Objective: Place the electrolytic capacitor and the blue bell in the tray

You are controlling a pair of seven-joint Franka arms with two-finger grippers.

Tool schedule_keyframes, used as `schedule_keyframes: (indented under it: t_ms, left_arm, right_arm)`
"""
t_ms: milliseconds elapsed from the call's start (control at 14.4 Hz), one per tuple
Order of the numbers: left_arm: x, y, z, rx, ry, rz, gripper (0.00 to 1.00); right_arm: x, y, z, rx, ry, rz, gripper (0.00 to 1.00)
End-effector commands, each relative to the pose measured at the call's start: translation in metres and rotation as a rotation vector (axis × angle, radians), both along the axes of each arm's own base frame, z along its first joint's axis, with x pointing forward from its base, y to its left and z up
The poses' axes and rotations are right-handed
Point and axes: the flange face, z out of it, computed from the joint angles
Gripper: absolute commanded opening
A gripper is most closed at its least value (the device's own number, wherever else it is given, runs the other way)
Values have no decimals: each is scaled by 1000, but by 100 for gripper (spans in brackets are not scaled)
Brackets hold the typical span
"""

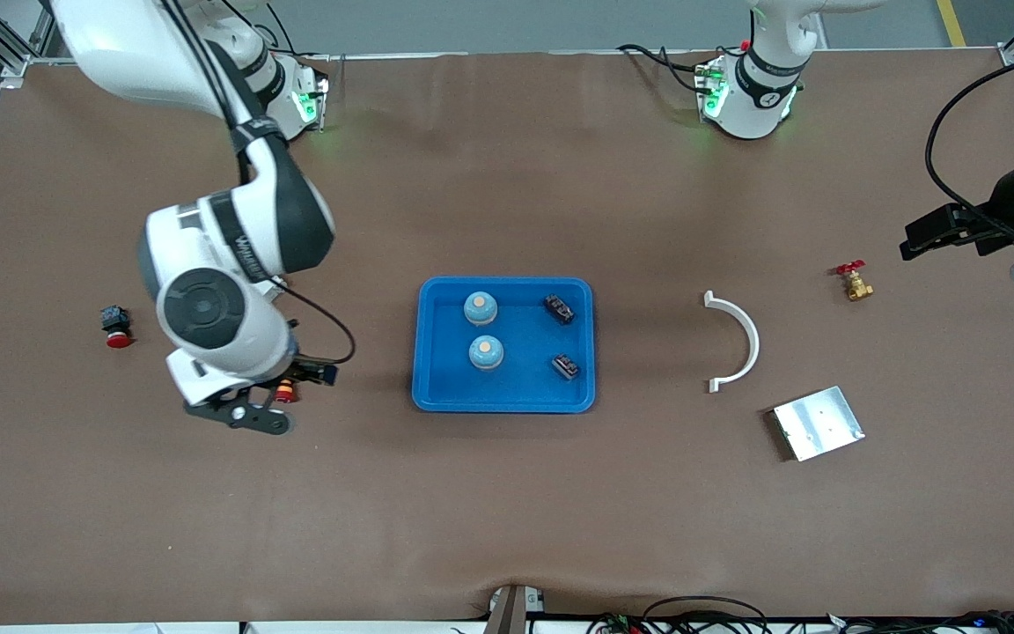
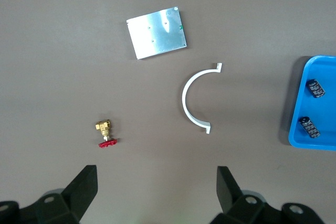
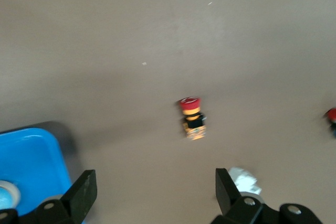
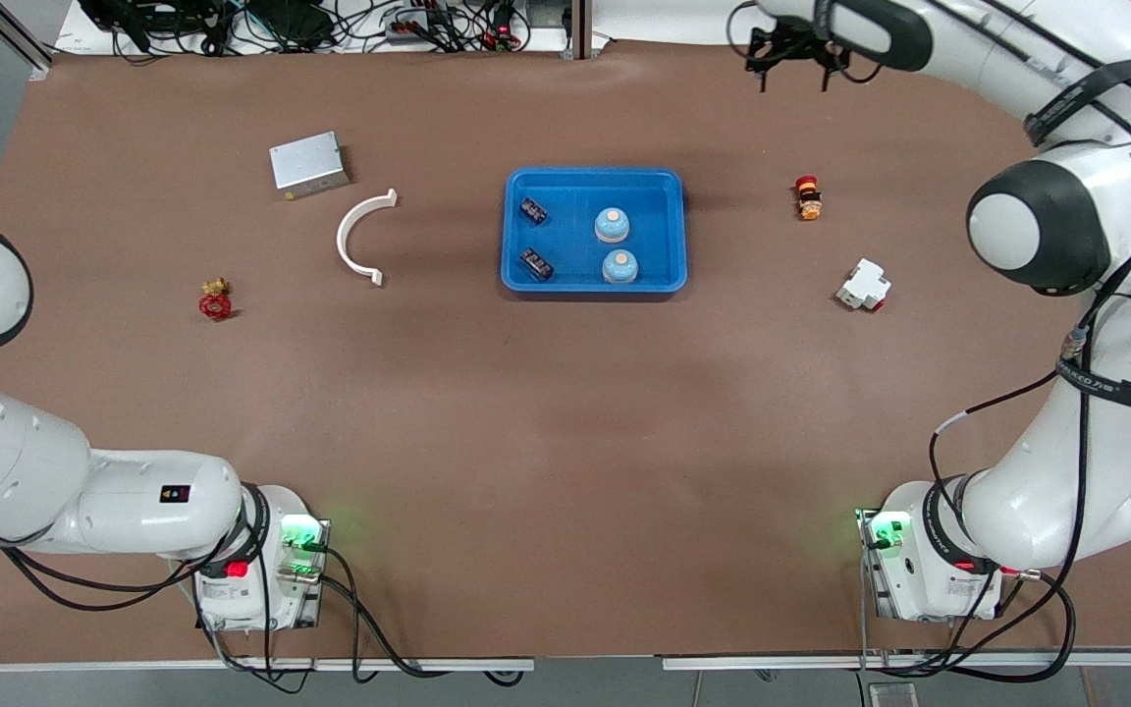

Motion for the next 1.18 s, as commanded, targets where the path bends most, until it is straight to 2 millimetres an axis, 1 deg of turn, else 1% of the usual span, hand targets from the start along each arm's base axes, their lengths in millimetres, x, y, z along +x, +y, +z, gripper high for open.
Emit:
schedule_keyframes:
  t_ms: [0, 139, 208, 347, 486, 556, 694, 833, 972, 1042, 1111]
  left_arm:
    - [0, 4, 2, 21, 9, -6, 100]
    - [0, 3, 2, 21, 9, -6, 100]
    - [0, 3, 2, 21, 9, -6, 100]
    - [0, 3, 2, 21, 9, -6, 100]
    - [0, 5, 2, 21, 9, -5, 100]
    - [1, 5, 0, 21, 12, -5, 100]
    - [1, 4, 1, 21, 11, -5, 100]
    - [1, 4, -1, 21, 14, -6, 100]
    - [1, 5, -1, 21, 14, -5, 100]
    - [1, 5, -1, 21, 14, -3, 100]
    - [1, 4, -1, 21, 14, -6, 100]
  right_arm:
    - [-3, -42, 22, 34, 21, 76, 100]
    - [-4, -75, 34, 48, 36, 169, 100]
    - [-7, -94, 40, 51, 41, 183, 100]
    - [-18, -113, 55, 50, 35, 168, 100]
    - [-27, -118, 73, 44, 46, 155, 100]
    - [-30, -125, 84, 42, 35, 147, 100]
    - [-34, -146, 100, 44, 18, 115, 100]
    - [-39, -161, 115, 48, 0, 119, 100]
    - [-47, -171, 136, 109, -37, 95, 100]
    - [-52, -182, 146, 152, -53, 70, 100]
    - [-56, -187, 156, 160, -70, 67, 100]
